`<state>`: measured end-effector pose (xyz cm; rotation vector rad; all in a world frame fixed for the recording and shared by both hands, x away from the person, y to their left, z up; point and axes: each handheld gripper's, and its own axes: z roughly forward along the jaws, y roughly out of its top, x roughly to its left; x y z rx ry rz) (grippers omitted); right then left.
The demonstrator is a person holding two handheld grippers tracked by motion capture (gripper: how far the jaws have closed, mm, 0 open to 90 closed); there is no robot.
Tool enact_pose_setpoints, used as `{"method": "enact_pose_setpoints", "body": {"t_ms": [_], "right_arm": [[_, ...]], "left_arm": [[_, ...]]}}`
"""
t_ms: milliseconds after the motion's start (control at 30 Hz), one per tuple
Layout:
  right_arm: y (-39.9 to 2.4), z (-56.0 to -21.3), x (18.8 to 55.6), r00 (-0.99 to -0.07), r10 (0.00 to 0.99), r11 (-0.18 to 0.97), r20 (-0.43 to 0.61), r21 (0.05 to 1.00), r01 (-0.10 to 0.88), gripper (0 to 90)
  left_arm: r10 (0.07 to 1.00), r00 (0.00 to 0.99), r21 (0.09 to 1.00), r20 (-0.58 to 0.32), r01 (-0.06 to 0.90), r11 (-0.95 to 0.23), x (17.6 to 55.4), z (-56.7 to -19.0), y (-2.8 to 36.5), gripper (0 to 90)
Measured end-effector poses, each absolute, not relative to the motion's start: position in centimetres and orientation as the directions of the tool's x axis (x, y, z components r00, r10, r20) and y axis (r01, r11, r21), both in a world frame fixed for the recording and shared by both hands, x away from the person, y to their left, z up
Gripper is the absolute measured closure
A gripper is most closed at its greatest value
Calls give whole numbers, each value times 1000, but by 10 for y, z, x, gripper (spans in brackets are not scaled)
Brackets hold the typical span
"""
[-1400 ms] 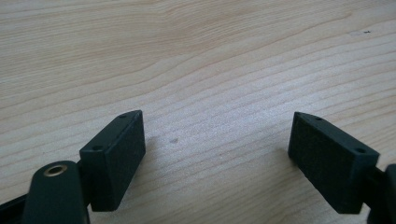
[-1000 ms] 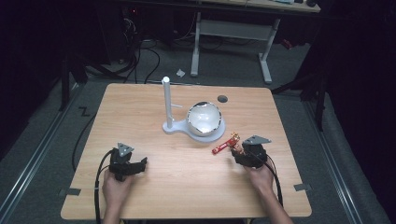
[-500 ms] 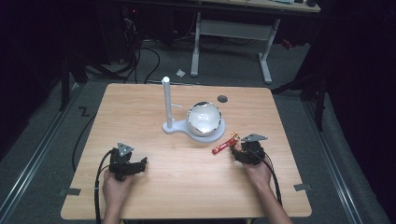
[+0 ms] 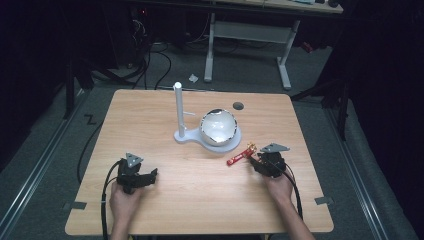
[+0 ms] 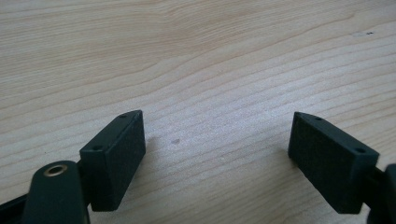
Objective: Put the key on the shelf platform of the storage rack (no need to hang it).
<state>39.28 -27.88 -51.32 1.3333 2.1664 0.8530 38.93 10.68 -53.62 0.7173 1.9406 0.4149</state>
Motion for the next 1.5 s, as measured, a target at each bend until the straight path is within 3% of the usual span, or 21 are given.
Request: {"method": "enact_pose_setpoints", "body": {"t_ms": [433,1200,1500], "right_arm": [[-289,-497,385,-432,902,294,-14,753,589,605],[-316,-440,370,-440,894,182,78,836,518,607],[-322,-424,368,-444,894,183,64,852,491,608]], "left_arm": [[643,-338,566,-687,306,765,389,-536,107,192],[637,-345,559,-690,304,771,389,-536,106,193],[641,-340,564,-688,306,767,389,-536,107,193]]}}
